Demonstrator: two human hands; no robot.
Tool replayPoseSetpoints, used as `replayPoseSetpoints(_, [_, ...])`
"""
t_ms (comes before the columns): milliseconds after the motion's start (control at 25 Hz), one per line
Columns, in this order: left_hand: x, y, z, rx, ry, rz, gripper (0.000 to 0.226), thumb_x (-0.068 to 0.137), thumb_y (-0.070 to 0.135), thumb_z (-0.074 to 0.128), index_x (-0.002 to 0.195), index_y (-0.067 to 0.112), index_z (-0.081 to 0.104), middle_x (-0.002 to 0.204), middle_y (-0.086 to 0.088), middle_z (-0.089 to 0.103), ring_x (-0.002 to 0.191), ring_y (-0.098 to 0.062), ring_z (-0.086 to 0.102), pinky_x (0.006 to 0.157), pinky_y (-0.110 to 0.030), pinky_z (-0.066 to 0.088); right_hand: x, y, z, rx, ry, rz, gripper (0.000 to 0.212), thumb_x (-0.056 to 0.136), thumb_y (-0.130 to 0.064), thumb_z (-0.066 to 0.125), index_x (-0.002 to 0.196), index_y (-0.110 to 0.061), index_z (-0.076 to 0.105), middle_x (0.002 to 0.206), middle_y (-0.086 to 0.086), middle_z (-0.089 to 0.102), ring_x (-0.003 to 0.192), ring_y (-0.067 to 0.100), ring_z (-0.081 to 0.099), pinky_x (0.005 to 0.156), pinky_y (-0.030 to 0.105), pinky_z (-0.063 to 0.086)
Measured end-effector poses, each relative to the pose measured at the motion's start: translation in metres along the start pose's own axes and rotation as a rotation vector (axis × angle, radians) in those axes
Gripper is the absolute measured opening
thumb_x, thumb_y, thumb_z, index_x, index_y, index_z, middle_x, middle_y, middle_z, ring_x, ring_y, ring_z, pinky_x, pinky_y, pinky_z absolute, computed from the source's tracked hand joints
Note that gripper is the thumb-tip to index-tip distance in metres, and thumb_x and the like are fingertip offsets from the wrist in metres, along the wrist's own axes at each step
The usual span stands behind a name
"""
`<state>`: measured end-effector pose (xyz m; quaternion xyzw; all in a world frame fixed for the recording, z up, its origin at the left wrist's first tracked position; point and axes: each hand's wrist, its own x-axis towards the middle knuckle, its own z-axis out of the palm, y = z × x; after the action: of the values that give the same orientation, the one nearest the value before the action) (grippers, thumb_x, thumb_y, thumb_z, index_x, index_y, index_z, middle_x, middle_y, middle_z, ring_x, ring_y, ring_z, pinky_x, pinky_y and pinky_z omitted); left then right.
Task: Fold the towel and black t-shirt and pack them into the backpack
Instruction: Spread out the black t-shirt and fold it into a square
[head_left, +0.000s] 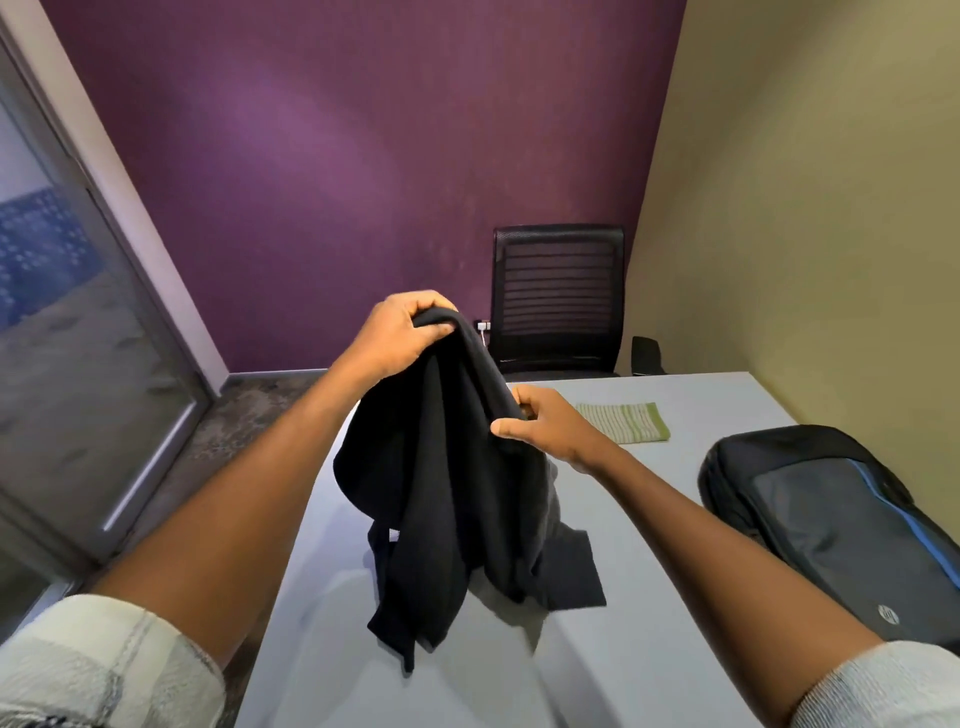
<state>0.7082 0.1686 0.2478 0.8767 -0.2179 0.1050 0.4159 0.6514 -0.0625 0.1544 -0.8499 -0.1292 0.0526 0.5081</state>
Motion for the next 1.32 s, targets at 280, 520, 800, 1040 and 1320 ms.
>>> replayPoseSetpoints(280, [0.002, -0.009, -0.03, -0.186, -0.008, -0.085, 0.018, 0.09, 0.008, 0.069, 0.085, 0.026, 0.068, 0.075, 0.013, 0.065, 0.07, 0.001, 0.058, 0.068, -0.016, 0.046, 0.011, -0.001, -0.053, -0.211, 0.502, -0.05, 0.029, 0.081, -0.006, 0.071, 0.072, -0.022, 0.049, 0.069, -0.005, 0.057, 0.063, 0.013, 0.05, 0.057, 0.024, 0.04])
replayPoseSetpoints(520, [-0.008, -0.035, -0.054, 0.062, -0.245, -0.218, 0.022, 0.072, 0.025, 0.089, 0.076, 0.017, 0.069, 0.069, 0.004, 0.064, 0.064, -0.011, 0.057, 0.066, -0.029, 0.046, 0.031, -0.038, -0.139, -0.555, 0.606, -0.16, 0.031, 0.074, -0.002, 0.066, 0.084, -0.032, 0.066, 0.081, -0.006, 0.066, 0.076, 0.017, 0.062, 0.071, 0.032, 0.052])
replayPoseSetpoints(800, [-0.01, -0.05, -0.082, 0.339, -0.328, -0.343, 0.02, 0.068, 0.036, 0.09, 0.079, 0.029, 0.076, 0.077, 0.008, 0.076, 0.078, -0.016, 0.073, 0.079, -0.038, 0.058, 0.027, -0.045, -0.177, -0.688, 0.449, -0.018, 0.032, 0.082, -0.017, 0.077, 0.073, -0.046, 0.069, 0.081, -0.007, 0.072, 0.079, 0.016, 0.067, 0.075, 0.034, 0.056])
replayPoseSetpoints(1040, [-0.02, -0.046, -0.102, -0.038, -0.228, -0.334, 0.056, 0.043, 0.05, 0.095, 0.077, 0.014, 0.068, 0.071, 0.001, 0.069, 0.065, -0.014, 0.067, 0.063, -0.025, 0.052, -0.007, -0.062, -0.195, -0.347, -0.031, -0.016, 0.01, 0.074, -0.026, 0.082, 0.071, -0.022, 0.074, 0.068, -0.003, 0.062, 0.065, 0.007, 0.054, 0.063, 0.021, 0.044])
replayPoseSetpoints(1320, [-0.011, -0.039, -0.116, 0.135, -0.318, -0.27, 0.045, 0.058, 0.04, 0.093, 0.08, 0.014, 0.064, 0.069, 0.003, 0.065, 0.066, -0.015, 0.061, 0.063, -0.03, 0.045, -0.004, -0.037, -0.184, -0.129, 0.054, -0.102, 0.013, 0.09, -0.013, 0.073, 0.082, -0.017, 0.063, 0.076, -0.002, 0.059, 0.073, 0.011, 0.049, 0.066, 0.024, 0.04])
